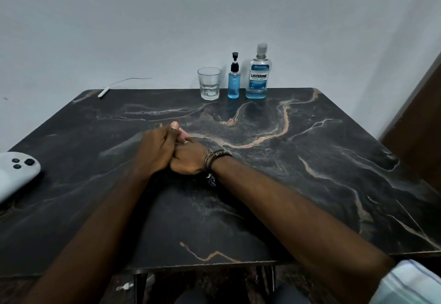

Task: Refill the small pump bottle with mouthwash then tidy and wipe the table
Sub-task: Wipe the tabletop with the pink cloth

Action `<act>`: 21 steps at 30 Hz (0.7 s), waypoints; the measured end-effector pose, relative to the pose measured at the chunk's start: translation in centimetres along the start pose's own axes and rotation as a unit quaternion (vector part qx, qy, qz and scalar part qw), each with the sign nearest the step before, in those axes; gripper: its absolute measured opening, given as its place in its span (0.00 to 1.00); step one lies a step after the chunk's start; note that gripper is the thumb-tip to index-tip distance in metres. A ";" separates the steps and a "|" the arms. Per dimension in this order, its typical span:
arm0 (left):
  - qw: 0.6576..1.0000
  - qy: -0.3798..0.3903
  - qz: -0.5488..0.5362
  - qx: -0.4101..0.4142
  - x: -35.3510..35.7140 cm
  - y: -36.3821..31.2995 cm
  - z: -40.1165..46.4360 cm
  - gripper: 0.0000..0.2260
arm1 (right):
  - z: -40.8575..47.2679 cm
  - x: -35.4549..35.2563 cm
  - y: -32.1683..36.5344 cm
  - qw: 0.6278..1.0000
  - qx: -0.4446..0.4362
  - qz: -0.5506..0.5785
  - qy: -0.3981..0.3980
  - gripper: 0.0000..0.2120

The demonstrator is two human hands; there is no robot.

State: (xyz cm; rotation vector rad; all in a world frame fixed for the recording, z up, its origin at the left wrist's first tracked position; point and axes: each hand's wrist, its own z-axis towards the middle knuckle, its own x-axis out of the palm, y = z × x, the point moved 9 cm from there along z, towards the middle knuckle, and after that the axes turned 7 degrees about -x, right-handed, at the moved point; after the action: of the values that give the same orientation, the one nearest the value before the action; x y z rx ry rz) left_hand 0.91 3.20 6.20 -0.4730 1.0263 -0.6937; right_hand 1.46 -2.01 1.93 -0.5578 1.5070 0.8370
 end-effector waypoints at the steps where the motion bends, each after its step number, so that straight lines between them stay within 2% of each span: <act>1: 1.000 -0.003 0.008 0.005 -0.1 0.0 0.0 0.22 | 0.4 0.3 -0.4 1.000 0.005 -0.006 0.006 0.27; 8: 0.999 -0.004 0.029 0.024 -0.2 0.6 0.2 0.17 | 4.6 0.1 -5.7 0.995 0.097 -0.017 0.012 0.29; 12: 0.997 0.011 0.067 0.025 0.4 1.1 0.7 0.17 | 6.0 -0.8 -10.1 0.987 0.161 -0.018 0.010 0.31; 17: 0.995 0.026 0.091 0.024 0.7 1.8 1.1 0.15 | 4.7 -1.7 -15.7 0.972 0.236 0.001 0.004 0.32; 21: 0.994 0.026 0.098 0.041 0.7 1.6 0.9 0.08 | 1.5 -2.5 -19.8 0.961 0.276 -0.007 -0.005 0.32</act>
State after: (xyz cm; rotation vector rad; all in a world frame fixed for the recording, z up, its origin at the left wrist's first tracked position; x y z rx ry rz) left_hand 2.48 3.83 5.13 -0.2792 1.0726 -0.5725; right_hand 17.82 -13.44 0.97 -0.1472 1.6372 0.3738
